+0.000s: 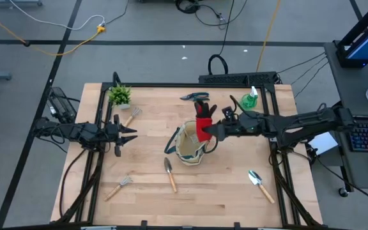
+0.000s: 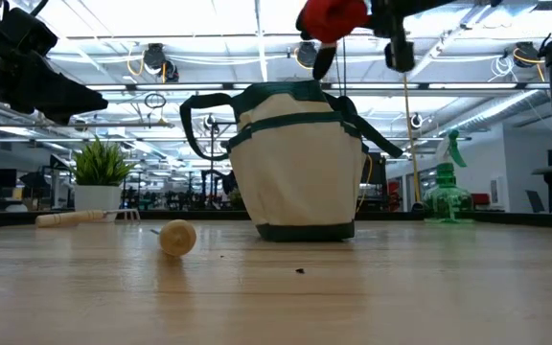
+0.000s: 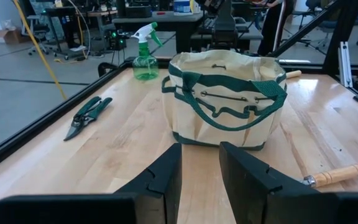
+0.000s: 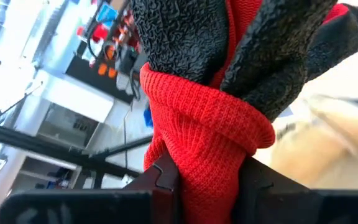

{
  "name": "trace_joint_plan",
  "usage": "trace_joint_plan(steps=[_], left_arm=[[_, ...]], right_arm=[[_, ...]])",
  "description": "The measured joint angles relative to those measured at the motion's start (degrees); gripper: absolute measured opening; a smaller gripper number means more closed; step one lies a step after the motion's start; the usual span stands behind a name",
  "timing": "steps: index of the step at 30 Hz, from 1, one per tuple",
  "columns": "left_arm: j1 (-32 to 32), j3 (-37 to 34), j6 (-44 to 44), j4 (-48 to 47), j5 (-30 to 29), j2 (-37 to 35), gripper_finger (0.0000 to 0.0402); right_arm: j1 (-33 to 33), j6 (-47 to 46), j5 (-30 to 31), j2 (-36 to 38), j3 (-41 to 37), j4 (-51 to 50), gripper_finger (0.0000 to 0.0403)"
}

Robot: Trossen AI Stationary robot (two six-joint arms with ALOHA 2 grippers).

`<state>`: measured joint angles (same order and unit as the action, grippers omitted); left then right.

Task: Pick & Place Garden tools in Gardening bag
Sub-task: Put the red gloves into the gardening bag

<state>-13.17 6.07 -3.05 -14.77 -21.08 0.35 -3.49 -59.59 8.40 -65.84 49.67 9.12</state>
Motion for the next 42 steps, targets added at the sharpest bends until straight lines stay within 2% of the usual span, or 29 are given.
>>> trace_joint_plan(steps=[5,16,27,34,42], left_arm=[[0.0,0.0,0.2,0.0,0.0,0.0,0.0113],[0.0,0.0,0.4,-0.1,0.0,0.0,0.0113],[0.0,0.0,1.2,-0.1,0.0,0.0,0.0113],[0.0,0.0,1.3,-0.1,0.0,0.0,0.0113],[0.0,0.0,2.5,-0.1,0.0,0.0,0.0113]], right_arm=[[-0.3,2.2,5.1,-2.7,0.4,3.6,0.0069],[-4.6,6.7,14.7,-10.4,6.7,0.6,0.0069],[-8.7,3.8,27.8,-17.9,8.0,-0.5,0.0069],[-9.1,0.3,29.5,-22.4,8.0,0.0,0.0072],[-9.6,0.3,30.5,-23.1,8.0,0.5,0.0068]])
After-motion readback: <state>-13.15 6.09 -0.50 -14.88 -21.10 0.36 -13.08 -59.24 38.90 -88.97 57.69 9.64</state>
